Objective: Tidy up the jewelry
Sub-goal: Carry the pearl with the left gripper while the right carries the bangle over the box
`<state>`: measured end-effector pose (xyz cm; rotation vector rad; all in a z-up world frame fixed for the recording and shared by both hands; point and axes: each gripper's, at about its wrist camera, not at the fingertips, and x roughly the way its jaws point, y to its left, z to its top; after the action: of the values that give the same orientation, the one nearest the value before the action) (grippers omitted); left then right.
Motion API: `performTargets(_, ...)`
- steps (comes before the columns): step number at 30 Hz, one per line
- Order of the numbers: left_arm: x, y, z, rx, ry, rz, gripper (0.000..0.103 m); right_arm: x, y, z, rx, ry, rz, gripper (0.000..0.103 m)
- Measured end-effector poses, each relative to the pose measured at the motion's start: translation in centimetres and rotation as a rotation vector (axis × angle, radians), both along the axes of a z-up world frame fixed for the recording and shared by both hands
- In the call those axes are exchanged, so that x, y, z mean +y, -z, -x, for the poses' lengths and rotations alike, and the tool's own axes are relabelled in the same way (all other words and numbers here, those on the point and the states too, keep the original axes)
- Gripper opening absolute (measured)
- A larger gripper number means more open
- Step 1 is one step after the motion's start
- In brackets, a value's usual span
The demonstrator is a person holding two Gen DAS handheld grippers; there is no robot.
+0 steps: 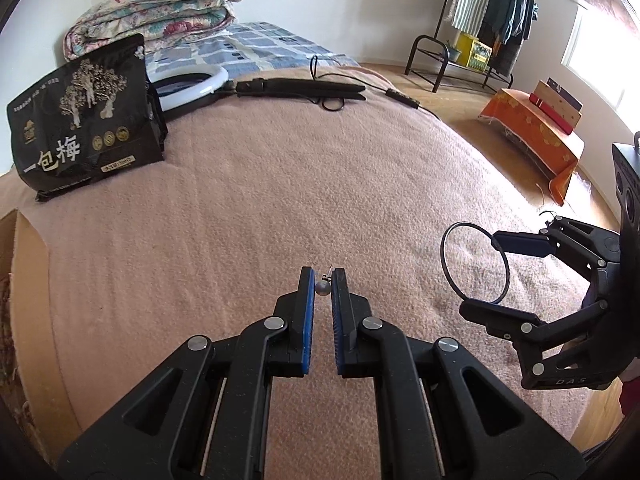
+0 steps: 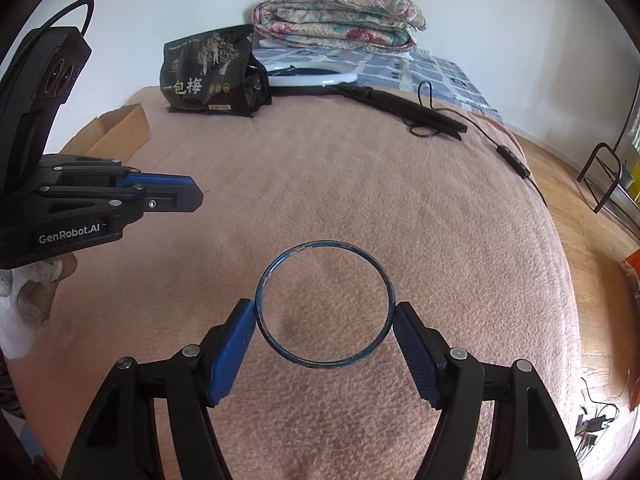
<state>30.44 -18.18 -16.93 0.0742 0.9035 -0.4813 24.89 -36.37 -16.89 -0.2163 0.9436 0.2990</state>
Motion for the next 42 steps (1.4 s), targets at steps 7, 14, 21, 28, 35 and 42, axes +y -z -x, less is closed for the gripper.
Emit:
performTargets(7, 2.1, -2.5, 1.5, -0.044, -0.027, 0.020, 0.006, 1.7, -2.8, 1.4, -0.038, -0.017, -0.009, 0.073)
performTargets(14, 4.6, -4.6, 3.0, -0.073, -0.070, 0.041, 0.006, 3.1, -4.9, 2.8, -0.058, -0.022, -0.014, 0.073)
performTargets(21, 6.8, -6.6, 4.5, -0.116, -0.091, 0.055, 0.006, 4.6, -7.3, 4.0, -0.088, -0.020, -0.033, 0.073)
performTargets(28, 9.7, -8.2, 6.0, -0.145, -0.126, 0.067, 0.006, 7.3, -8.6, 4.7, -0.111, -0.046, -0.055, 0.073)
performTargets(35, 14.0, -9.0, 6.7, -0.162, -0.183, 0.066, 0.006, 10.8, -8.9, 4.7, -0.114, -0.085, -0.070, 0.073)
performTargets(42, 18.6, -9.4, 7.0, -0.169, -0.251, 0.076, 0.006, 14.8, -9.2, 4.6, -0.113, -0.122, -0.100, 0.073)
